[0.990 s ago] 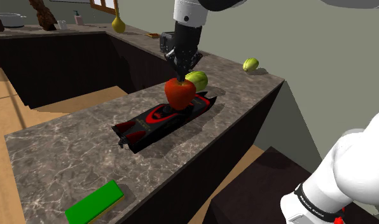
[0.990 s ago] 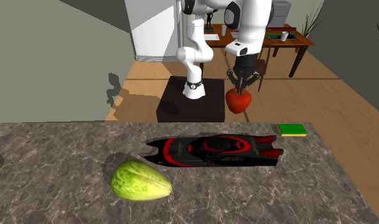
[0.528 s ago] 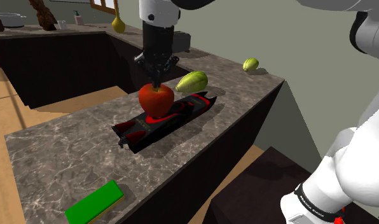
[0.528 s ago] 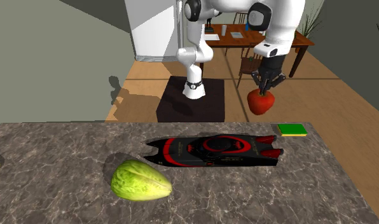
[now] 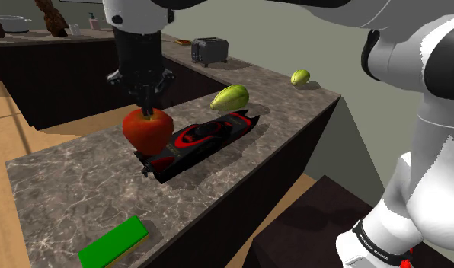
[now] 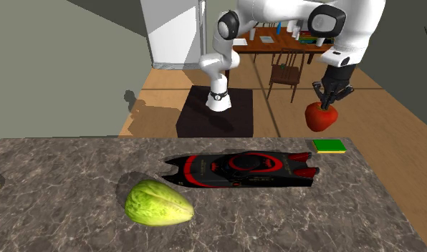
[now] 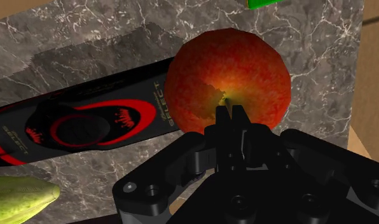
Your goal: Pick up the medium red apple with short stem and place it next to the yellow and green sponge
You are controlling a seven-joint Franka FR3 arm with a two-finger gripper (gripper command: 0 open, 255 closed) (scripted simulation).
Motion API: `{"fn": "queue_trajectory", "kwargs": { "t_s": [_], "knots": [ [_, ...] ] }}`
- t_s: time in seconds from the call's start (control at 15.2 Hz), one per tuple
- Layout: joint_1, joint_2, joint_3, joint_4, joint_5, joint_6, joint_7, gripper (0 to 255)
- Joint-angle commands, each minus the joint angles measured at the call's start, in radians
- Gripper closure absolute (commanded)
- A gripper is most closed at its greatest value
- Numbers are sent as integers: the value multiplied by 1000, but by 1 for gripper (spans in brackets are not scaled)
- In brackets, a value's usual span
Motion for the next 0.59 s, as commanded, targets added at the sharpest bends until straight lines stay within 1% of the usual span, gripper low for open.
{"fn": "queue_trajectory", "kwargs": {
  "t_s": [0.0, 0.13, 0.2, 0.26, 0.53],
  "knots": [
    [61, 86, 3, 131, -40, -52, 39, 255],
    [136, 192, -3, 298, -82, -119, 65, 255],
    [183, 260, -10, 413, -106, -165, 72, 255],
    [211, 299, -18, 482, -117, -194, 72, 255],
    [169, 242, -9, 324, -98, -97, 87, 255]
  ]
}}
